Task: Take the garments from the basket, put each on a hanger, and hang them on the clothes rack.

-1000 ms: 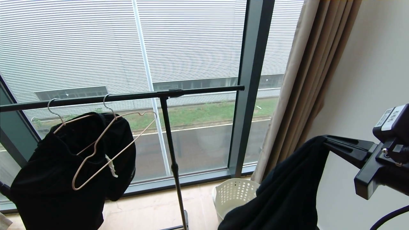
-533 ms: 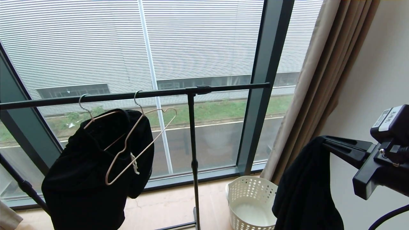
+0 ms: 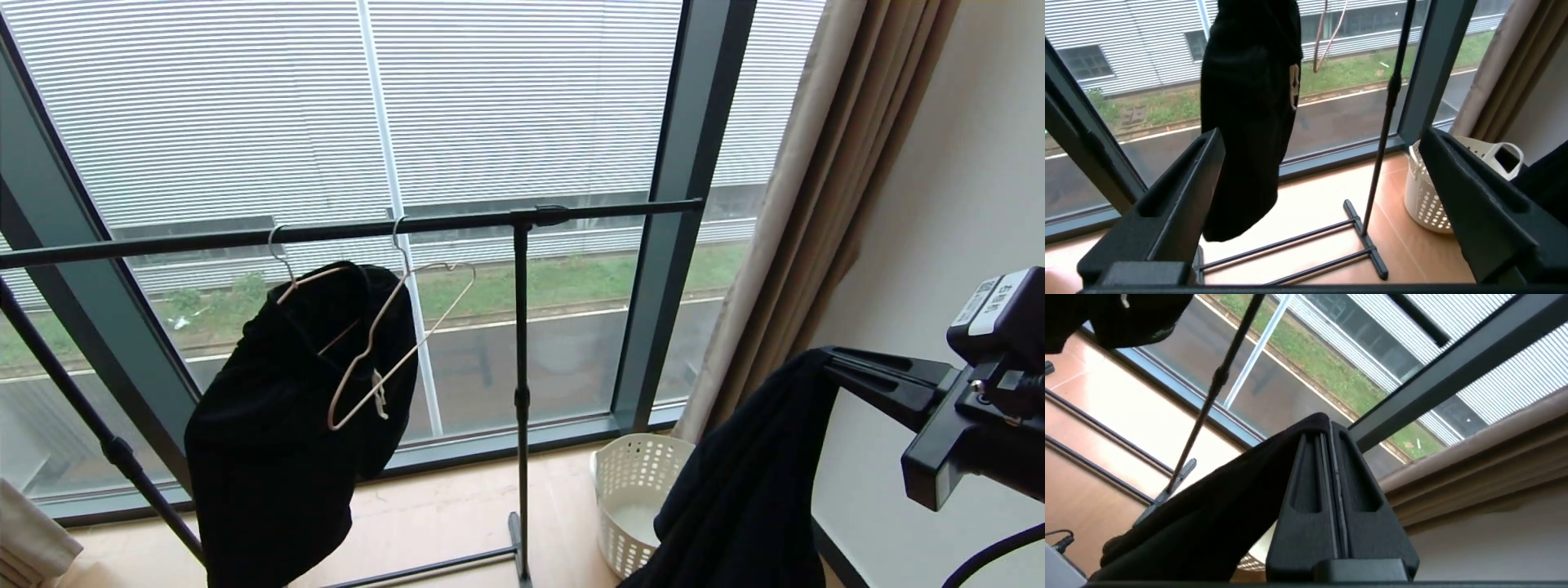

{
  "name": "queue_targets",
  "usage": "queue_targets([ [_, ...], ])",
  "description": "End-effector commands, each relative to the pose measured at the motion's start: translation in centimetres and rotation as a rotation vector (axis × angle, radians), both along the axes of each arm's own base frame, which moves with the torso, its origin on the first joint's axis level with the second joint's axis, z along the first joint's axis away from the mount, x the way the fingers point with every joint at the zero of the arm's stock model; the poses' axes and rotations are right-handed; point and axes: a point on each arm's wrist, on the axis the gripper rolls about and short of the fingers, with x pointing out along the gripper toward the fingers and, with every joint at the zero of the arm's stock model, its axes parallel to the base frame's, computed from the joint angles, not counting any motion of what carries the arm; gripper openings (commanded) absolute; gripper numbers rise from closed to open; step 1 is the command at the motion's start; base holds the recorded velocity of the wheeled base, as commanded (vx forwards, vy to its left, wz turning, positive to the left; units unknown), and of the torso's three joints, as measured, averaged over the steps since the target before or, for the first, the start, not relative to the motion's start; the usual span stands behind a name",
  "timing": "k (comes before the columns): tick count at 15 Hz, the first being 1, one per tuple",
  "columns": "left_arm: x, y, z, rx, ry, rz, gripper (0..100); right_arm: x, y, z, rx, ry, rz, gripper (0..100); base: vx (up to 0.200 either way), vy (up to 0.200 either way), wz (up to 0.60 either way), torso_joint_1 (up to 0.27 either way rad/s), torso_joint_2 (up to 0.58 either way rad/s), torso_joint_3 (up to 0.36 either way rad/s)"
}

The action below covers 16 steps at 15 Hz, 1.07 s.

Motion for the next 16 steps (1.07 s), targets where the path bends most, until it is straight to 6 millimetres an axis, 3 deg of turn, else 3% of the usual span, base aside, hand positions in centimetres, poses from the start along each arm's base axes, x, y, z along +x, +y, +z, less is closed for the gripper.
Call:
queue_targets([
  [1, 0.0, 0.0, 0.03, 0.0, -0.001, 0.0, 100, 0.03, 0.03, -0.01, 0.0, 0.0, 0.0, 0, -0.2, 0.2, 0.0, 0.017, 0.01, 0.002],
  [4, 0.0, 0.0, 0.03, 0.0, -0.001, 0.0, 100, 0.03, 0.03, -0.03, -0.001, 0.001, 0.002, 0, -0.2, 0.0, 0.0, 0.009, 0.01, 0.004],
  [10, -0.01, 0.0, 0.01, -0.003, 0.0, 0.002, 100, 0.03, -0.03, 0.0, 0.0, 0.0, -0.004, 0, 0.0, 0.0, 0.0, 0.0, 0.0, 0.0],
  [13, -0.01, 0.0, 0.03, -0.002, -0.002, 0.002, 100, 0.33, -0.37, 0.16, 0.013, -0.016, -0.026, 0, 0.0, 0.0, 0.6, 0.01, 0.01, 0.002],
  [16, -0.01, 0.0, 0.01, -0.003, 0.0, 0.002, 100, 0.36, -0.34, 0.15, 0.015, -0.021, -0.024, 0, 0.0, 0.0, 0.0, 0.0, 0.0, 0.0],
])
